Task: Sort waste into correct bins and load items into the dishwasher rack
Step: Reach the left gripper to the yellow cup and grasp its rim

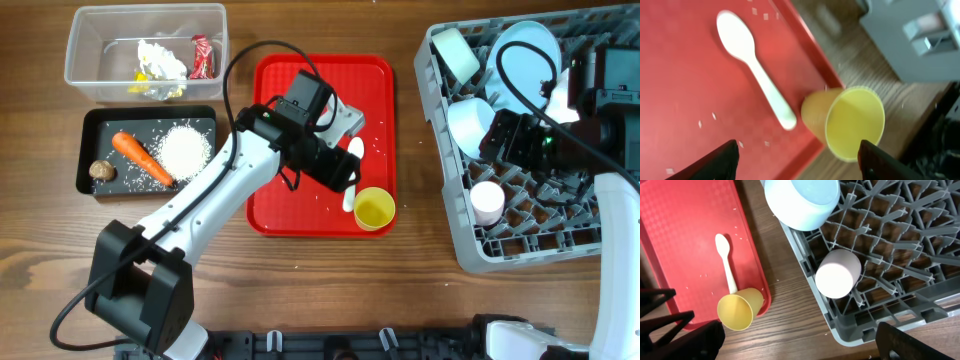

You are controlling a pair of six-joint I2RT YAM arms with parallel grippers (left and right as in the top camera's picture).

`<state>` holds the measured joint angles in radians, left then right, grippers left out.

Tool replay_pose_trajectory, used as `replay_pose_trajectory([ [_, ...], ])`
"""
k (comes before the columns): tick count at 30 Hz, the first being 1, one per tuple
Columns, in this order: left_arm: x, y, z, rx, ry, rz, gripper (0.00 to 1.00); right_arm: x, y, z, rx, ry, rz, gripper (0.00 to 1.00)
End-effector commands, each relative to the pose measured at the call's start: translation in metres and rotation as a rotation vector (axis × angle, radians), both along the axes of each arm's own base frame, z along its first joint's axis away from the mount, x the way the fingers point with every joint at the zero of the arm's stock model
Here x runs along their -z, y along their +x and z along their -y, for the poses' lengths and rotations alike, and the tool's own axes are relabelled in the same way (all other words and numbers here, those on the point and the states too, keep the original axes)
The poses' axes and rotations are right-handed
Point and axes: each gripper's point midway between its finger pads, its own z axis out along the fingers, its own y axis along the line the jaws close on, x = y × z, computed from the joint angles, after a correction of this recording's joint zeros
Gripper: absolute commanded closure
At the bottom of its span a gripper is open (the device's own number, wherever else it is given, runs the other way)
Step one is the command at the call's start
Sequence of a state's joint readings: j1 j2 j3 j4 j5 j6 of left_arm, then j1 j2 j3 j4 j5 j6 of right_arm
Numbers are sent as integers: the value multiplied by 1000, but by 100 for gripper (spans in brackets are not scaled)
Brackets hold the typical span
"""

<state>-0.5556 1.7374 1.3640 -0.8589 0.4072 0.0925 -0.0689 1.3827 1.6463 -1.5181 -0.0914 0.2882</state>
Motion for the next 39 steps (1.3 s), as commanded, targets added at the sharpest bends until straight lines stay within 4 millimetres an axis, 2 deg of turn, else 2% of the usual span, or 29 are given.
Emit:
replay_pose_trajectory([
  [1, 12, -14, -10, -2, 51, -72, 26, -2, 3, -5, -34, 18, 14, 0],
  [6, 14, -25, -9, 16, 69, -101, 28, 4, 5, -12, -53, 52, 11, 1],
  [11, 13, -37, 10, 75, 47, -97, 28, 7, 4, -14, -63, 54, 2, 0],
  [16, 29, -51, 24, 126, 75, -123, 29, 8, 4, -14, -69, 52, 2, 0],
  [21, 50, -49, 21, 86, 131, -164, 37, 8, 4, -14, -80, 48, 2, 0],
  [27, 54, -42, 20, 65, 149, -140, 48, 8, 4, -14, -80, 47, 4, 0],
  [33, 51, -33, 28, 22, 117, -120, 74, 8, 4, -14, -82, 47, 3, 1],
  [39, 56, -35, 33, 34, 118, -119, 73, 8, 4, -14, -82, 47, 3, 1],
])
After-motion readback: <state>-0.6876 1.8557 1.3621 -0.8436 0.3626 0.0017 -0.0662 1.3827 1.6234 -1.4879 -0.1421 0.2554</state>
